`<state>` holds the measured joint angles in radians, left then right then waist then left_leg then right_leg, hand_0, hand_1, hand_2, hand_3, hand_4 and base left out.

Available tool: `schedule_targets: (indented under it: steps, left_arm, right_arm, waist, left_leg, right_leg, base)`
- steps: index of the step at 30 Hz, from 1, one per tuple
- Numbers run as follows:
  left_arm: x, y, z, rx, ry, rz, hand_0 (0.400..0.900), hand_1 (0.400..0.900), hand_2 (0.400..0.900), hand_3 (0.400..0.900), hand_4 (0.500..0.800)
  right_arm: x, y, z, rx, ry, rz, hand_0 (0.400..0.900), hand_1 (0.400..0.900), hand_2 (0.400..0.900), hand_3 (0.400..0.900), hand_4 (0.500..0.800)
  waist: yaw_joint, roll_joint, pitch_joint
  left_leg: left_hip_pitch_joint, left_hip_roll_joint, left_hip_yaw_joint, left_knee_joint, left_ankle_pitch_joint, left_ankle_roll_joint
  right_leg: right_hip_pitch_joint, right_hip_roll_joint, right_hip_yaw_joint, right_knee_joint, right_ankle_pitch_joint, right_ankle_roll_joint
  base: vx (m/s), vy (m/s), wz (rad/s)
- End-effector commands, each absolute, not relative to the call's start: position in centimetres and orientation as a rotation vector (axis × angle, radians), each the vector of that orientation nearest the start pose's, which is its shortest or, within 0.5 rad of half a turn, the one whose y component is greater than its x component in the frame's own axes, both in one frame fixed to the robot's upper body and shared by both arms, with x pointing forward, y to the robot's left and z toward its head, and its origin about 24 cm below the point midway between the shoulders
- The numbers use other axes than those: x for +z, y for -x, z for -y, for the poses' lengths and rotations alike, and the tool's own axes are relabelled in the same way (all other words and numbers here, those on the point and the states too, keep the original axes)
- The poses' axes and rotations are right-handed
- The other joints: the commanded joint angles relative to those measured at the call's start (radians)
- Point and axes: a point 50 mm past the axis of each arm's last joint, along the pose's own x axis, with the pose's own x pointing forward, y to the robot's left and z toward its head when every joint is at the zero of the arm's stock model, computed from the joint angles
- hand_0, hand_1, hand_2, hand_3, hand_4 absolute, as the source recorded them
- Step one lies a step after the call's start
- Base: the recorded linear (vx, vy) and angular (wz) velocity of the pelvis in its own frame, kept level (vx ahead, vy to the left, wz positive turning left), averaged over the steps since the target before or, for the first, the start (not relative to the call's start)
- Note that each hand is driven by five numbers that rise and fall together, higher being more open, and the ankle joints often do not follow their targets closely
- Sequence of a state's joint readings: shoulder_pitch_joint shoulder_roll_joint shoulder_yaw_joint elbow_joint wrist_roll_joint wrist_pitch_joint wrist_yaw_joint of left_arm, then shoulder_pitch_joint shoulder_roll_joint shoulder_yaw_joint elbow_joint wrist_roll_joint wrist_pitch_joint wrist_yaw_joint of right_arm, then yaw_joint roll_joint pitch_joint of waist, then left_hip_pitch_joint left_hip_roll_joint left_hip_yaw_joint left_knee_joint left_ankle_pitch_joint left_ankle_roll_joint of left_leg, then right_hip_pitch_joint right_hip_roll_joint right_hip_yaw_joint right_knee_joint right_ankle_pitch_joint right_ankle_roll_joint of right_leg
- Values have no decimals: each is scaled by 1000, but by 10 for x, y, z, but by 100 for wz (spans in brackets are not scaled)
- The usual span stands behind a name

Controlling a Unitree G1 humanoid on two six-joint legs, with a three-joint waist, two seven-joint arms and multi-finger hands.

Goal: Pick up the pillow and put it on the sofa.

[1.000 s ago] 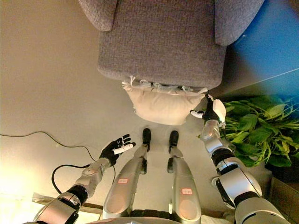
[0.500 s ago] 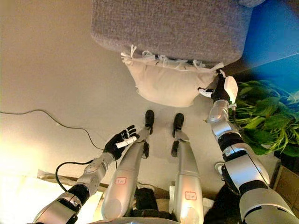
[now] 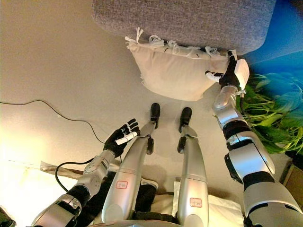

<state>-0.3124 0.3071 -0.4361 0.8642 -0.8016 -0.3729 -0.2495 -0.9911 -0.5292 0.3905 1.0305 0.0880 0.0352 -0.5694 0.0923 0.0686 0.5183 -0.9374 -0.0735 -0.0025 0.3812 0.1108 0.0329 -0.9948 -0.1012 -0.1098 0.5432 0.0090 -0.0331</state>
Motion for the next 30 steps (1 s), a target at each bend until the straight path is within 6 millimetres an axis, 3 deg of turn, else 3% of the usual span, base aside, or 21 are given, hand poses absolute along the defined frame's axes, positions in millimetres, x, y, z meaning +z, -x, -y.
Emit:
schedule_targets:
  steps: [1, 11, 12, 13, 30]
  left_arm:
    - [-68, -238, -162, -245, 317, -349, 900, 900, 900, 900, 800]
    - [-67, -235, -154, -258, 351, -326, 900, 900, 900, 900, 800]
    - [-68, -233, -153, -257, 355, -325, 900, 900, 900, 900, 800]
    - [-68, -232, -154, -254, 358, -322, 900, 900, 900, 900, 800]
    - [-62, -235, -161, -239, 366, -288, 900, 900, 900, 900, 800]
  right_arm:
    - [219, -391, 282, -726, 747, 209, 900, 900, 900, 900, 800]
    - [232, -394, 278, -707, 785, 227, 900, 900, 900, 900, 800]
    - [233, -394, 279, -703, 789, 234, 822, 822, 822, 822, 753]
    - [233, -394, 278, -694, 791, 238, 400, 400, 400, 400, 500]
    - [236, -395, 273, -638, 771, 277, 400, 400, 400, 400, 500]
  waist:
    - [25, 100, 2]
    - [33, 125, 2]
    - [32, 126, 2]
    - [31, 125, 2]
    - [25, 106, 2]
  left_leg:
    - [-28, -27, -14, 58, -80, 10]
    - [-66, -29, -25, 47, -64, 3]
    - [-67, -28, -26, 44, -62, 3]
    - [-68, -29, -26, 42, -61, 3]
    - [-3, -22, -26, 11, -66, -2]
  right_leg:
    - [1, 43, 0, 40, -52, 24]
    - [-46, 55, 13, 59, -59, 20]
    - [-47, 57, 14, 58, -60, 20]
    - [-46, 61, 15, 55, -60, 19]
    - [26, 76, 3, -11, -44, 21]
  base:
    - [48, 27, 1]
    - [19, 11, 0]
    - [15, 31, -9]
    - [14, 34, -10]
    - [-36, -2, -5]
